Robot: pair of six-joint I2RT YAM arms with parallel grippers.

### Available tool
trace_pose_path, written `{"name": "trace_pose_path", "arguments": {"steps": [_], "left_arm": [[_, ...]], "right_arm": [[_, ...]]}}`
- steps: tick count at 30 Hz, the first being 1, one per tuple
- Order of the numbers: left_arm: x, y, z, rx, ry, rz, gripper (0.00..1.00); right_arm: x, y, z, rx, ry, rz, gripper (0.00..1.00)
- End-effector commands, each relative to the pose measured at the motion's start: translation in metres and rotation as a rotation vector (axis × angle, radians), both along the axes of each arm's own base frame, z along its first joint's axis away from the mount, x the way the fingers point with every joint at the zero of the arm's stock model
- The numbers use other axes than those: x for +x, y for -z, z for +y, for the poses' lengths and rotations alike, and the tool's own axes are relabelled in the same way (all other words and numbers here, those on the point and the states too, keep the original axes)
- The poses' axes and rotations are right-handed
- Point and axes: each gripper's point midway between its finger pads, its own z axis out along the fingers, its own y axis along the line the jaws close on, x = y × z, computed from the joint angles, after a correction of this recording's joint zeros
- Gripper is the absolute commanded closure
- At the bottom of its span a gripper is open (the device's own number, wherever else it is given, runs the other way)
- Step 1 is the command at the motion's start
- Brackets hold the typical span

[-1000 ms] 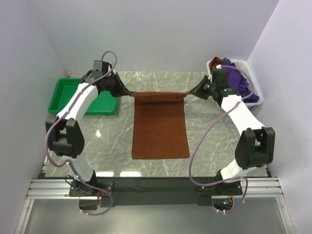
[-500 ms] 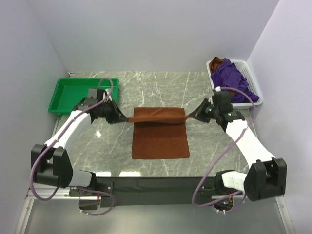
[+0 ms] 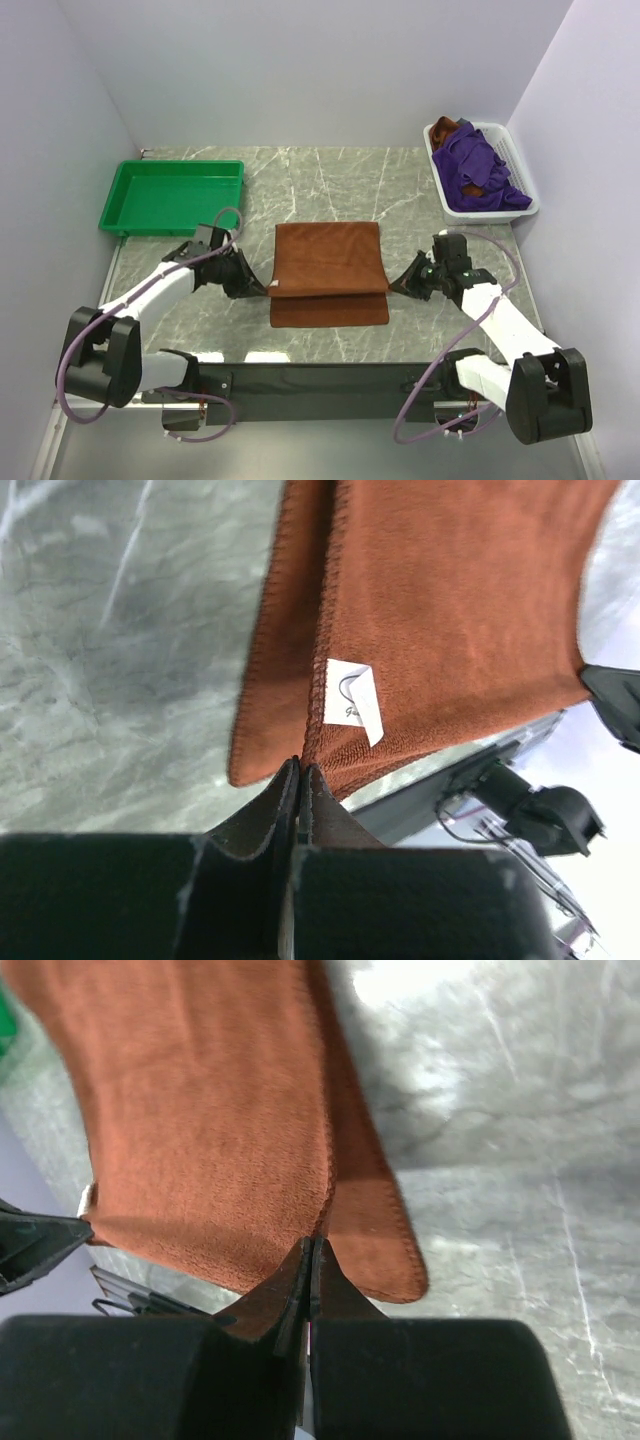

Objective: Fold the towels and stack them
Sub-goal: Fold the towel

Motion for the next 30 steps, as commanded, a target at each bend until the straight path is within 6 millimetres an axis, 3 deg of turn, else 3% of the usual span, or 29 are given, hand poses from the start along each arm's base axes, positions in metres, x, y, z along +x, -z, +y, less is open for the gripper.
{"name": "trace_pose_path", "arguments": {"steps": [1, 11, 17, 25, 30], "left_arm": [[0.003, 0.027, 0.013, 0.107, -0.059, -0.012, 0.99], [-0.015, 0.070, 0.029, 0.211, -0.103, 0.072, 0.99], [-0.016, 0.079, 0.031, 0.227, -0.105, 0.092, 0.99], [0.009, 0.084, 0.026, 0.222, -0.109, 0.097, 0.99], [0.041, 0.082, 0.025, 0.228, -0.122, 0.091, 0.99]], "right_arm": [[0.010, 0.013, -0.018, -0.071, 0.077, -0.016, 0.99], [-0.007, 0.050, -0.024, -0.117, 0.073, 0.095, 0.99], [-0.005, 0.060, -0.024, -0.122, 0.067, 0.117, 0.99], [0.019, 0.069, -0.022, -0.113, 0.092, 0.115, 1.00], [0.043, 0.069, -0.022, -0.126, 0.115, 0.099, 1.00]]}}
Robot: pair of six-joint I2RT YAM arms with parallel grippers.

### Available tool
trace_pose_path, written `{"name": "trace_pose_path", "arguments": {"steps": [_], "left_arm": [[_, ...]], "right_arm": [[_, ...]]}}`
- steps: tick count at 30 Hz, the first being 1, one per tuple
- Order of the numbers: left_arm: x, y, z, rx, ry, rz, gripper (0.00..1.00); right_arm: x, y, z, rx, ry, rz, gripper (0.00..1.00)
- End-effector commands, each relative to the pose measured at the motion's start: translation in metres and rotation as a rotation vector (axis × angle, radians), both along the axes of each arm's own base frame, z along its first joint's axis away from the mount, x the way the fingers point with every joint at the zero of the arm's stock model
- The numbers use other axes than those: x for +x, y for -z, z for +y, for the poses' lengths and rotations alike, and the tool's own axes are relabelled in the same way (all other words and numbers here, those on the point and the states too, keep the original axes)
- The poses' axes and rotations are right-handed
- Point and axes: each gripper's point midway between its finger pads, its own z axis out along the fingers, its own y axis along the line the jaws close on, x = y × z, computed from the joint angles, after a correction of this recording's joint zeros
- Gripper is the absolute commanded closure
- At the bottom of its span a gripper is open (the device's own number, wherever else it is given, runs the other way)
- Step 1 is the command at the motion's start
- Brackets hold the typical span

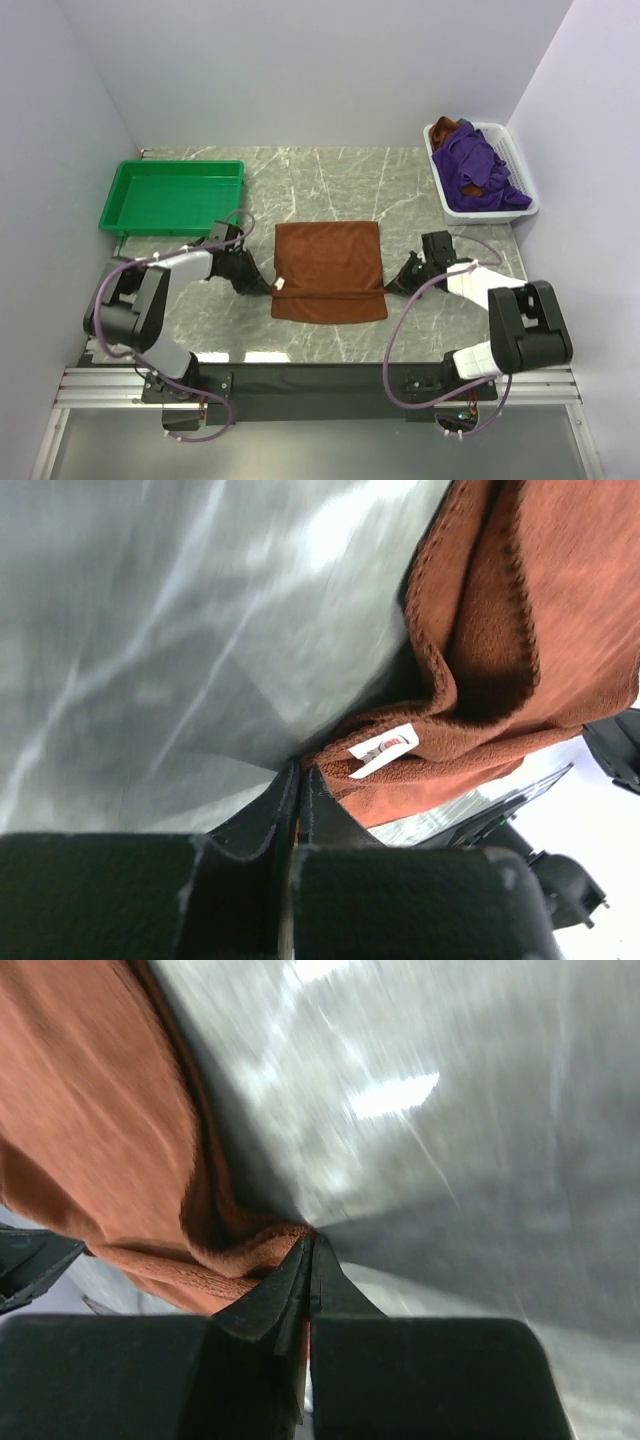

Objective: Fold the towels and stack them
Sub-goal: Fold the towel

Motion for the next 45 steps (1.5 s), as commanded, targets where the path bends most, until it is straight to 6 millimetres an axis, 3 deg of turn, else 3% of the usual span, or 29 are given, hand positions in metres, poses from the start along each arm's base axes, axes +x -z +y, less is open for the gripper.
{"name": "trace_pose_path", "arguments": {"steps": [1, 5, 11, 15, 24, 29, 34, 38, 45], "left_arm": [[0.024, 0.023, 0.033, 0.185, -0.049, -0.020, 0.99], [0.064, 0.016, 0.035, 0.206, -0.058, -0.049, 0.99], [0.101, 0.011, 0.039, 0.204, -0.066, -0.059, 0.99], [0.098, 0.009, 0.035, 0.180, -0.059, -0.044, 0.99], [0.057, -0.003, 0.037, 0.148, -0.074, -0.059, 0.99], [0.045, -0.010, 0.038, 0.152, -0.074, -0.076, 0.99], [0.061, -0.032, 0.038, 0.166, -0.067, -0.123, 0.99], [0.085, -0.062, 0.038, 0.176, -0.072, -0.187, 0.99], [0.092, -0.095, 0.041, 0.199, -0.060, -0.227, 0.99]], "right_arm": [[0.035, 0.006, -0.021, -0.113, 0.073, -0.061, 1.00], [0.062, 0.002, -0.016, -0.096, 0.089, -0.068, 1.00], [0.106, -0.009, -0.013, -0.106, 0.097, -0.105, 1.00], [0.116, -0.021, -0.010, -0.099, 0.086, -0.114, 1.00], [0.085, -0.029, -0.012, -0.093, 0.067, -0.132, 1.00], [0.075, -0.034, -0.011, -0.087, 0.062, -0.152, 1.00], [0.087, -0.049, -0.012, -0.105, 0.048, -0.181, 1.00], [0.104, -0.071, -0.015, -0.141, 0.039, -0.220, 1.00], [0.112, -0.110, -0.019, -0.165, 0.037, -0.283, 1.00]]}}
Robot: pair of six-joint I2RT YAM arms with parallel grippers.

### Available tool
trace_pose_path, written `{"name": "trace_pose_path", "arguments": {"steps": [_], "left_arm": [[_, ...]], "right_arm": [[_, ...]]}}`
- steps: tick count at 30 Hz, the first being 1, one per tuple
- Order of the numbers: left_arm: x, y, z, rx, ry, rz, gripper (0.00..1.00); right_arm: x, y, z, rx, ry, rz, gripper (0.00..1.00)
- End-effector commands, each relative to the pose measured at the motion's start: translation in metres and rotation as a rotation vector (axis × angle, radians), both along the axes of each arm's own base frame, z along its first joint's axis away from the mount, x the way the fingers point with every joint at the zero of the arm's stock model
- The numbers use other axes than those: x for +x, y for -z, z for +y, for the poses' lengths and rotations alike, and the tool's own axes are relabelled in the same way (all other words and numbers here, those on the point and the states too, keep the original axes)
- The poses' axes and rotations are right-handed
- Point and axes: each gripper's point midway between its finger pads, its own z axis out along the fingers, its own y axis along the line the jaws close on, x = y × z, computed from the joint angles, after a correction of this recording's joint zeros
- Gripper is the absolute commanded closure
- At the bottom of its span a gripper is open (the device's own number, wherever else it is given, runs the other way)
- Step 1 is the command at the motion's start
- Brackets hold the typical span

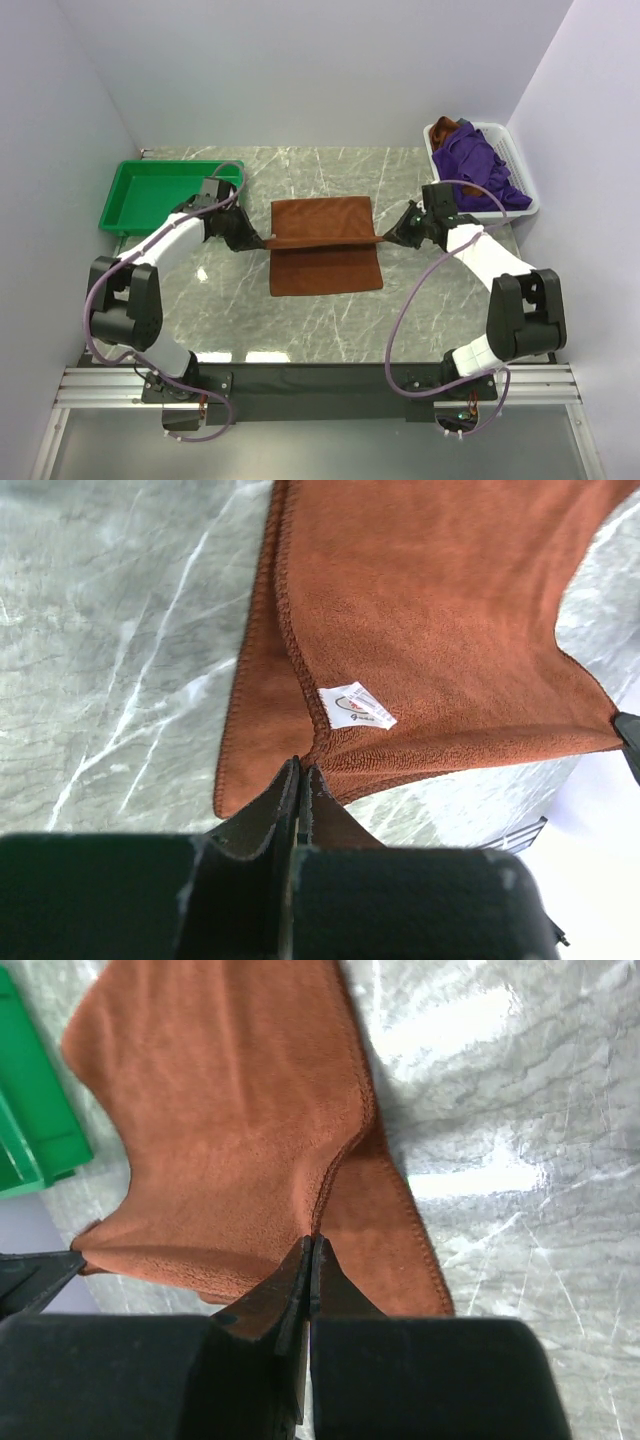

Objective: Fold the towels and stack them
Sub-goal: Fold the towel

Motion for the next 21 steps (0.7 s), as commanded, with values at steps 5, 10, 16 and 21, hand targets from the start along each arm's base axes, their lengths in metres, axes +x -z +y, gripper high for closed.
{"name": "trace_pose_path", "arguments": {"steps": [5, 10, 16, 21], "left_arm": [[-0.008, -0.028, 0.027, 0.107, -0.037, -0.043, 0.99], [-0.025, -0.032, 0.028, 0.090, -0.036, -0.047, 0.99], [-0.060, 0.014, 0.021, 0.045, -0.023, 0.044, 0.99], [-0.073, 0.047, 0.013, 0.041, -0.025, 0.074, 0.99]], "right_arm": [[-0.007, -0.034, -0.025, -0.102, 0.036, -0.073, 1.00], [-0.030, -0.028, -0.027, -0.103, 0.027, -0.056, 1.00], [-0.054, 0.015, -0.025, -0.075, 0.032, 0.024, 1.00], [-0.072, 0.058, -0.028, -0.080, 0.052, 0.105, 1.00]]}}
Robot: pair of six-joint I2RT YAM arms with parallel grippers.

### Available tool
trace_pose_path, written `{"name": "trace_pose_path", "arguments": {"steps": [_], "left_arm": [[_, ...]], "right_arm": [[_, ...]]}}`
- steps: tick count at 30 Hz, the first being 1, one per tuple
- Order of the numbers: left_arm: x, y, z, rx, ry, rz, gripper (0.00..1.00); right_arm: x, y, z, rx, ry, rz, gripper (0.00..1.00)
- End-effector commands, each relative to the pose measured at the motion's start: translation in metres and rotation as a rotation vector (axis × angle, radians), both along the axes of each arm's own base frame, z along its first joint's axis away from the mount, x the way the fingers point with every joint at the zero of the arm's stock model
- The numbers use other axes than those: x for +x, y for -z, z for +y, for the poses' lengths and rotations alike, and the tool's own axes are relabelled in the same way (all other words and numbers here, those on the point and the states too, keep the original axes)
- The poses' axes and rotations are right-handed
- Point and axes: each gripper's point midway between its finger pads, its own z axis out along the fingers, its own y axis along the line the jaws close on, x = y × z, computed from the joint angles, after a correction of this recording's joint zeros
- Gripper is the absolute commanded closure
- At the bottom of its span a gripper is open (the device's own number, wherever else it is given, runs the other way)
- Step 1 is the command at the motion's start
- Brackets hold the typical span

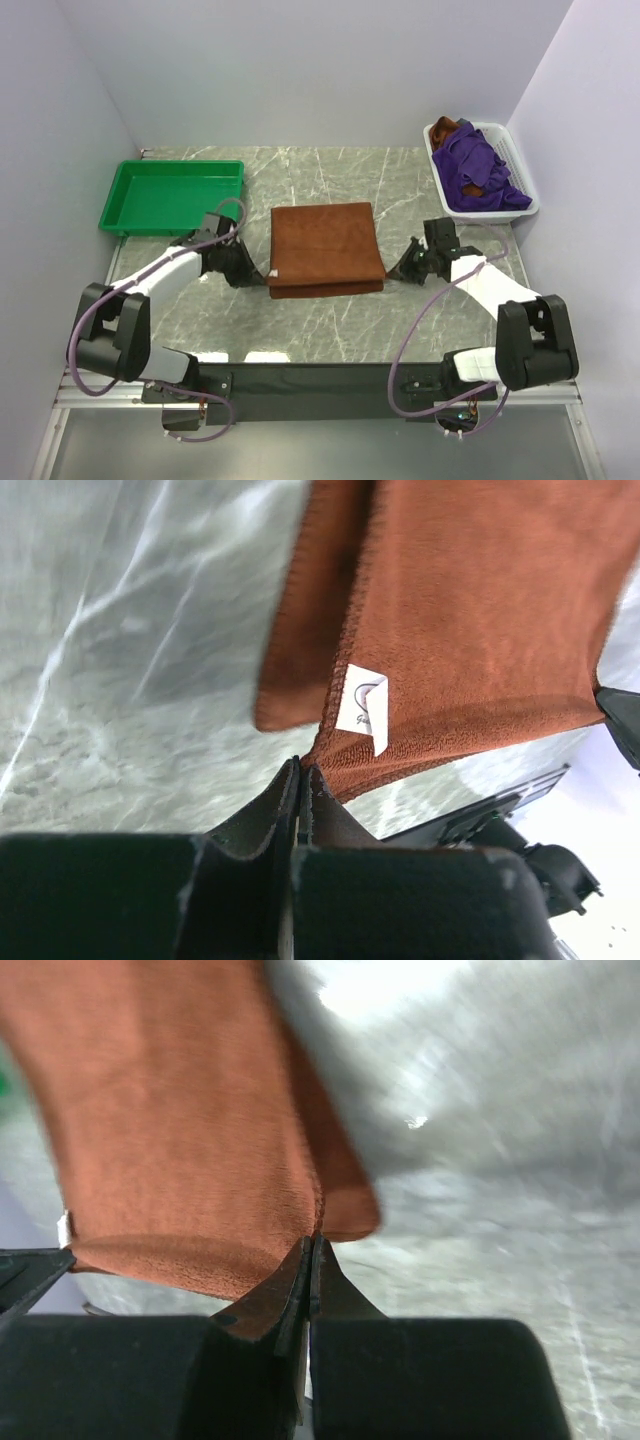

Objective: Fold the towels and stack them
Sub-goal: Fold the towel

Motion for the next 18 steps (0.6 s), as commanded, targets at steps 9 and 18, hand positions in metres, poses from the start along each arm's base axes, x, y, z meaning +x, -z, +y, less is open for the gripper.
{"name": "trace_pose_path", "arguments": {"steps": [9, 18], "left_arm": [[-0.021, 0.058, 0.023, 0.123, -0.065, 0.068, 0.99], [-0.035, 0.071, 0.026, 0.145, -0.070, 0.096, 0.89]], "right_arm": [[-0.003, 0.050, -0.031, -0.142, 0.084, 0.061, 1.00], [-0.013, 0.052, -0.033, -0.151, 0.071, 0.074, 0.89]]}}
